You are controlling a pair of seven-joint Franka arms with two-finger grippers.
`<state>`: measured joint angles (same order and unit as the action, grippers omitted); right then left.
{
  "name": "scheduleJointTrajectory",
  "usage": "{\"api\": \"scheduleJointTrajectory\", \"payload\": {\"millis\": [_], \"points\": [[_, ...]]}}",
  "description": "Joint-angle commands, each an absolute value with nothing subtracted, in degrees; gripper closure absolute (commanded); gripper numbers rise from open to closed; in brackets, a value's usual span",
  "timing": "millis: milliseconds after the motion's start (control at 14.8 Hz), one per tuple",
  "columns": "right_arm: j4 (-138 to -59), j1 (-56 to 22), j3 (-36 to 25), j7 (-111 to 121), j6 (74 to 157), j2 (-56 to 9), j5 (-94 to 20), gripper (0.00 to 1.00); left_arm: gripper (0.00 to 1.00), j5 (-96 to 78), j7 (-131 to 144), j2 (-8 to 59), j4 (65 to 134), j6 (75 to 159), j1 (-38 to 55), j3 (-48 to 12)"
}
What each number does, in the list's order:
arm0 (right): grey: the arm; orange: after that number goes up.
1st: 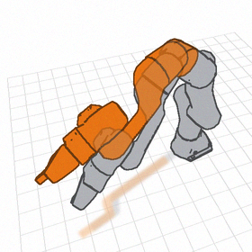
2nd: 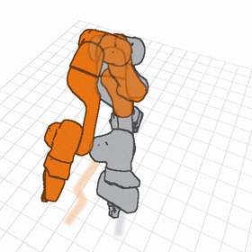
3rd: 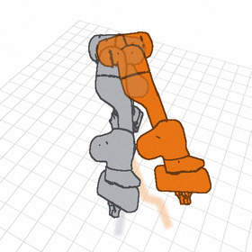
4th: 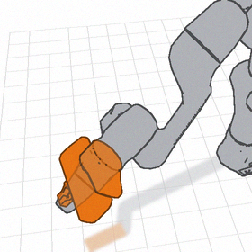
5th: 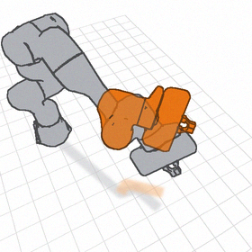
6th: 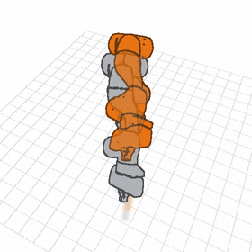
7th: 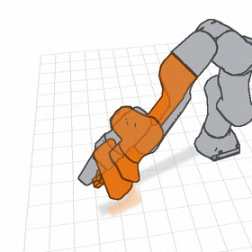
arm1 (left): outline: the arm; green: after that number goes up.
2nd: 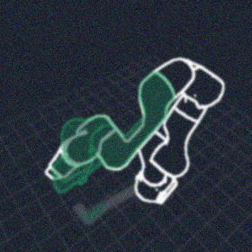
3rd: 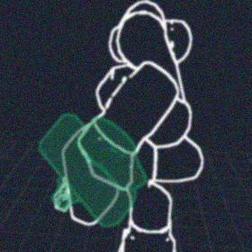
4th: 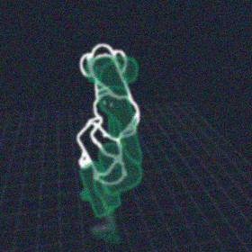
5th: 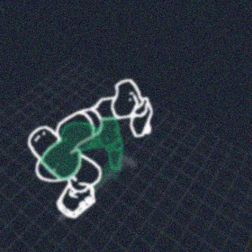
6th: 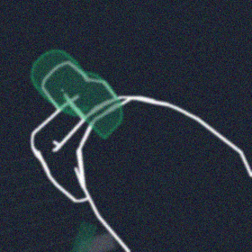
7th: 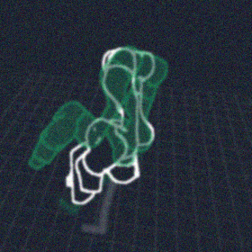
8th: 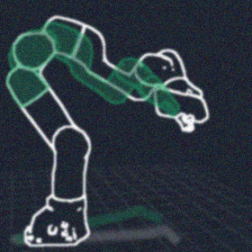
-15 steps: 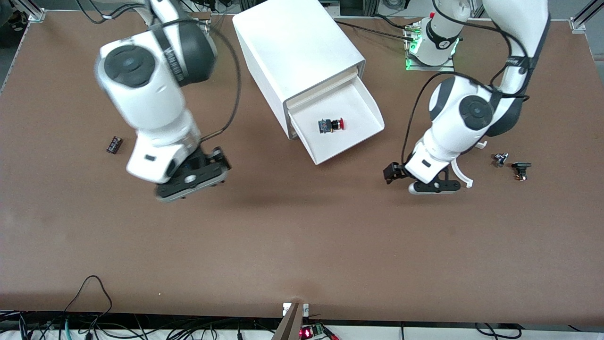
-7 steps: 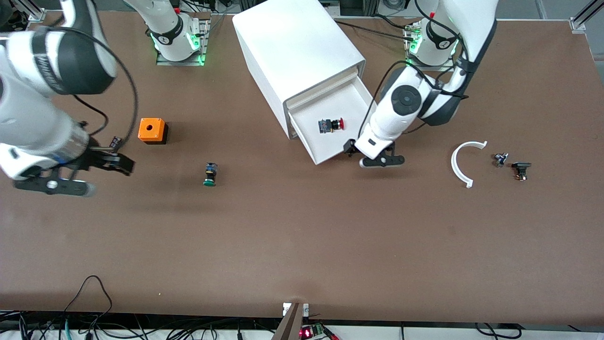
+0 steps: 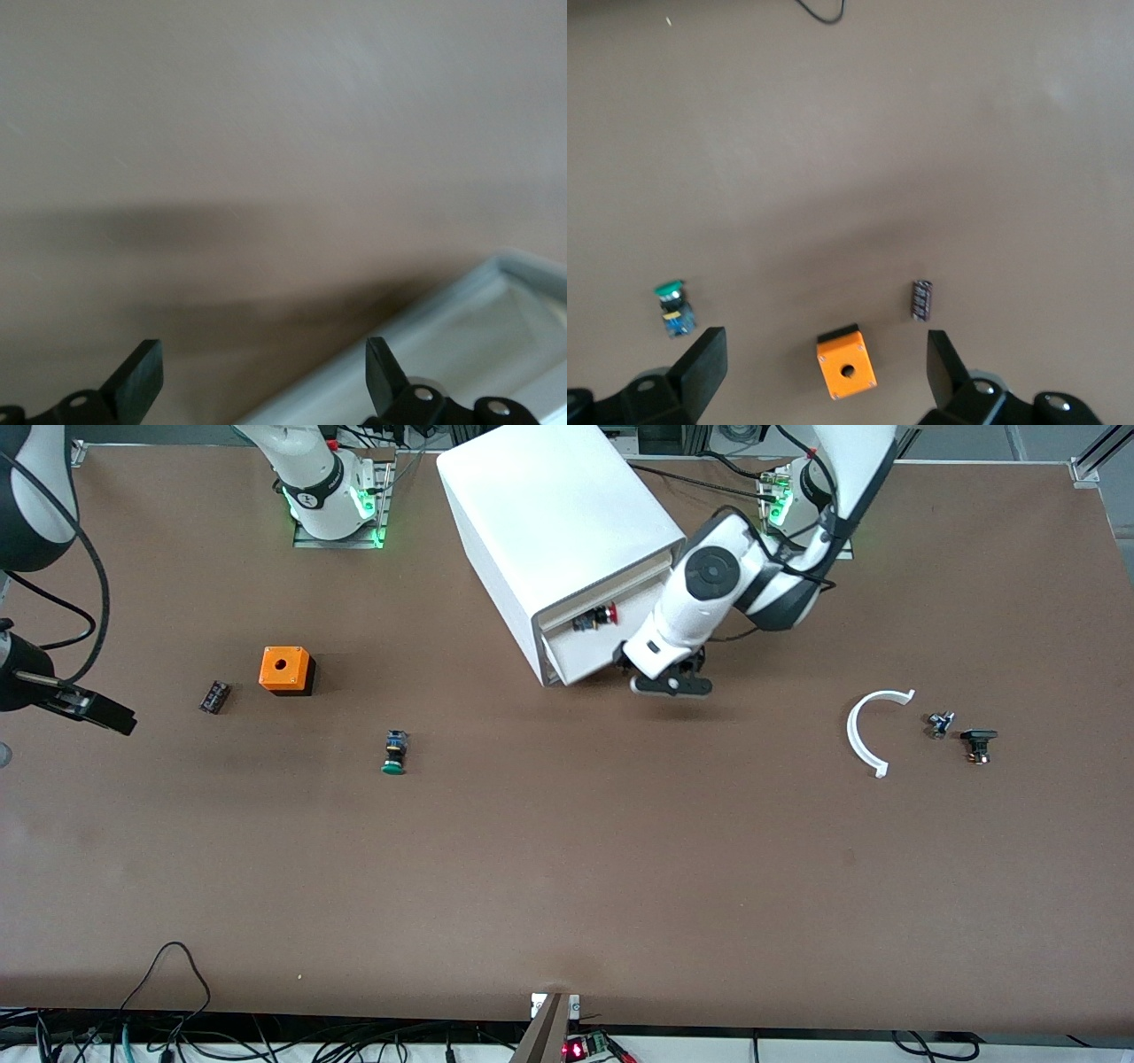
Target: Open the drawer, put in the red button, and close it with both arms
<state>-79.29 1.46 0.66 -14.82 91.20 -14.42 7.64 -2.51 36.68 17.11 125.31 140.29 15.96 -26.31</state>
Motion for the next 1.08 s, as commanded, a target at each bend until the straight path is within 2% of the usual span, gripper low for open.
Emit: {"api": "scheduleJointTrajectory", "payload": {"millis": [0,135,337,539,741,876,1010], "points": [[-83.57,1.67,-0.61,-11.16,90.70,-11.43,6.24,0.00,0.00,-2.46,36.39,14.77,128.14,139.66,15.73,-29.35],[-88.48,1.67,-1.23,-10.73,91.66,-8.37,5.19,0.00,0.00,-2.46,36.39,14.59,128.06,139.66,15.38,-29.44],[-99.46,1.67,-3.07,-5.73,96.66,-0.38,3.43,0.00,0.00,-2.46,36.39,11.53,127.44,139.75,11.18,-29.44],[-100.90,1.67,-3.08,-3.43,97.38,0.88,3.43,0.00,0.00,-1.76,36.12,8.28,125.69,140.10,6.79,-28.22],[-100.90,1.67,-3.08,-0.18,97.29,0.88,3.43,0.00,0.00,-1.58,34.03,4.41,123.32,139.75,2.82,-22.53],[-100.90,1.58,-2.99,-0.18,97.38,0.88,3.43,0.00,0.00,-1.58,24.41,-0.68,122.26,133.99,1.68,-17.60],[-100.90,1.58,-2.99,-0.18,97.21,0.97,3.43,0.00,0.00,-1.67,11.66,-3.68,116.66,122.84,1.15,-13.82]]}}
